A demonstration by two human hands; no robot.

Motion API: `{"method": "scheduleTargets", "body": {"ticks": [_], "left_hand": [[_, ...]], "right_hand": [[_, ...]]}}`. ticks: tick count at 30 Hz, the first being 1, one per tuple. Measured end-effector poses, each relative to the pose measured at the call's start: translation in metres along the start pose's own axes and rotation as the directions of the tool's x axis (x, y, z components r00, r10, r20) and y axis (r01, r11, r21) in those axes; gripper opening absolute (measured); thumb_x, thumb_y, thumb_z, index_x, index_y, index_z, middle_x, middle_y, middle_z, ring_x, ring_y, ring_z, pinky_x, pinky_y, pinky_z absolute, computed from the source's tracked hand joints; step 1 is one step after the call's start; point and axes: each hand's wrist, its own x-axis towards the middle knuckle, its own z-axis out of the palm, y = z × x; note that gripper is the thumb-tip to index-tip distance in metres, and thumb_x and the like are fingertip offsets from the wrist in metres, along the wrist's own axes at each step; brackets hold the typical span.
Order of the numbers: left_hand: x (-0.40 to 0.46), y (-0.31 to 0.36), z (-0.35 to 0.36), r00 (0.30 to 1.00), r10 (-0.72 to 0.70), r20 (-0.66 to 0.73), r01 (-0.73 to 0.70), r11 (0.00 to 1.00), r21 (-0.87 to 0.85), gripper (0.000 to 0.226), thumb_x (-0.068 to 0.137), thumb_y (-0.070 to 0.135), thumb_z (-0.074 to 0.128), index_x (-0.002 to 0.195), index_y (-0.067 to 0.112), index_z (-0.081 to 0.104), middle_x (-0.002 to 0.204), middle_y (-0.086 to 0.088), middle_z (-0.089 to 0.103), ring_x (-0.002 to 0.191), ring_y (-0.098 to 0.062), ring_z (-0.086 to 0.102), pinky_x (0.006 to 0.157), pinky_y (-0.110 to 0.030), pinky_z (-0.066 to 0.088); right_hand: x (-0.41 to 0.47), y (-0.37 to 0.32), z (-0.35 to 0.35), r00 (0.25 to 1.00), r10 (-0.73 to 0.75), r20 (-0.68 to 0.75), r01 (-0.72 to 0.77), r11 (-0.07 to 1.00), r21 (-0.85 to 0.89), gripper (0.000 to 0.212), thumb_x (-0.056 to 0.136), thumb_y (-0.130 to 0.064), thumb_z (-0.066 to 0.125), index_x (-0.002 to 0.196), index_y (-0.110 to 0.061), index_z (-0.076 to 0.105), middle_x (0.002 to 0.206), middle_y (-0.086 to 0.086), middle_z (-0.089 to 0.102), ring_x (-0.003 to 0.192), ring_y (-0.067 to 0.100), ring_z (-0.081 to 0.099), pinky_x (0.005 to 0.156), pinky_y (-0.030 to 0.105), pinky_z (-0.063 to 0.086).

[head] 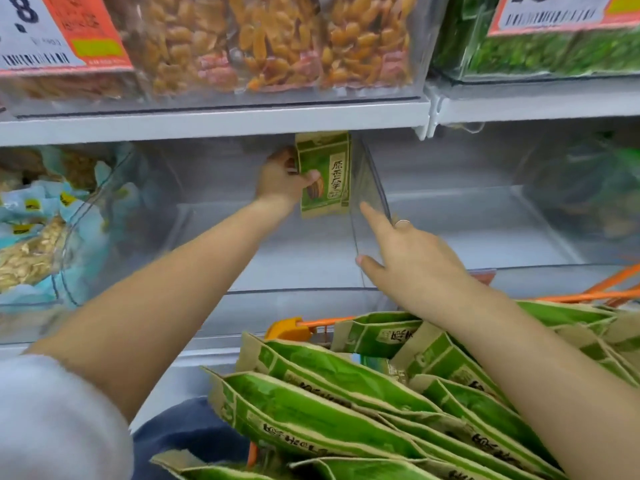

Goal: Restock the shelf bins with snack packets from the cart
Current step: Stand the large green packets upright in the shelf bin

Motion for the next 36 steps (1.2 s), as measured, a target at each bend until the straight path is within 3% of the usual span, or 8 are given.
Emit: {"method": "scheduleTargets", "body": {"ticks": [6,13,18,21,23,28,31,36], "left_hand": [[0.013,-0.024,0.022,0.994,0.073,-0.08,-0.061,0.988,0.143,0.032,0.079,0.011,0.075,0.095,0.014,0.048,0.105,-0.014,0.067,0.097,-0.028,0.064,0.085,-0.04,0.053],[0.007,-0.02,0.021,1.0,-0.016,0.013,0.013,0.98,0.2,0.064,0.084,0.028,0.073,0.131,0.007,0.036,0.104,-0.002,0.059,0.096,-0.017,0.059,0.079,-0.024,0.044],[-0.022,0.0,-0.014,0.983,-0.168,0.079,0.164,0.985,0.063,0.069,0.083,0.03,0.074,0.139,0.015,0.036,0.117,-0.004,0.056,0.114,-0.021,0.056,0.097,-0.035,0.048],[-0.067,0.017,-0.048,0.983,-0.093,0.158,0.095,0.995,-0.005,0.049,0.085,0.021,0.071,0.129,0.013,0.051,0.111,-0.003,0.061,0.104,-0.015,0.058,0.092,-0.035,0.05],[-0.101,0.025,-0.068,0.971,-0.02,0.239,0.039,0.996,-0.075,0.027,0.092,0.012,0.062,0.119,0.013,0.059,0.1,-0.001,0.065,0.095,-0.012,0.062,0.088,-0.034,0.053],[-0.143,0.033,-0.091,0.92,0.022,0.391,0.04,0.988,-0.15,0.015,0.097,0.013,0.054,0.105,0.019,0.065,0.084,0.008,0.071,0.08,-0.009,0.066,0.084,-0.028,0.053],[-0.144,0.043,-0.088,0.896,0.016,0.443,0.039,0.993,-0.113,0.018,0.099,0.015,0.052,0.111,0.017,0.064,0.088,0.008,0.071,0.083,-0.008,0.066,0.086,-0.028,0.052],[-0.144,0.044,-0.083,0.834,0.006,0.551,0.112,0.977,-0.18,0.027,0.099,0.03,0.048,0.115,0.018,0.066,0.104,0.002,0.072,0.094,-0.011,0.068,0.085,-0.027,0.052]], "right_hand": [[0.001,0.001,0.001,1.0,-0.018,0.021,0.018,1.0,-0.011,0.063,0.099,-0.041,0.041,0.152,-0.028,0.009,0.145,0.016,0.036,0.112,0.038,0.055,0.083,0.038,0.045],[0.001,0.003,0.003,1.0,-0.02,0.017,0.02,1.0,0.013,0.069,0.099,-0.044,0.041,0.152,-0.036,-0.003,0.146,0.016,0.036,0.109,0.035,0.056,0.073,0.034,0.04],[-0.007,0.0,-0.013,0.995,0.007,-0.096,0.007,0.989,0.148,0.053,0.097,-0.04,0.046,0.147,-0.034,0.028,0.158,0.003,0.02,0.139,0.024,0.03,0.099,0.037,0.039],[-0.021,-0.013,-0.032,0.946,-0.156,-0.285,0.226,0.946,0.231,0.032,0.093,-0.037,0.052,0.124,-0.028,0.059,0.134,-0.004,0.053,0.124,0.017,0.047,0.095,0.034,0.041],[-0.034,-0.024,-0.043,0.942,-0.25,-0.226,0.32,0.873,0.367,0.027,0.086,-0.047,0.054,0.099,-0.029,0.07,0.099,-0.013,0.069,0.096,0.006,0.061,0.086,0.032,0.047],[-0.062,-0.048,-0.041,0.893,-0.399,0.21,0.334,0.898,0.285,0.051,0.07,-0.074,0.051,0.09,-0.03,0.07,0.067,-0.011,0.065,0.07,-0.003,0.058,0.064,0.021,0.048],[-0.064,-0.05,-0.033,0.874,-0.462,0.148,0.418,0.872,0.255,0.043,0.083,-0.062,0.049,0.078,-0.023,0.067,0.055,-0.004,0.053,0.057,0.007,0.049,0.055,0.028,0.04],[-0.058,-0.029,-0.045,0.952,-0.307,0.009,0.192,0.618,0.763,0.035,0.09,-0.029,0.062,0.059,-0.013,0.062,0.051,-0.004,0.042,0.048,0.005,0.035,0.048,0.019,0.027]]}}
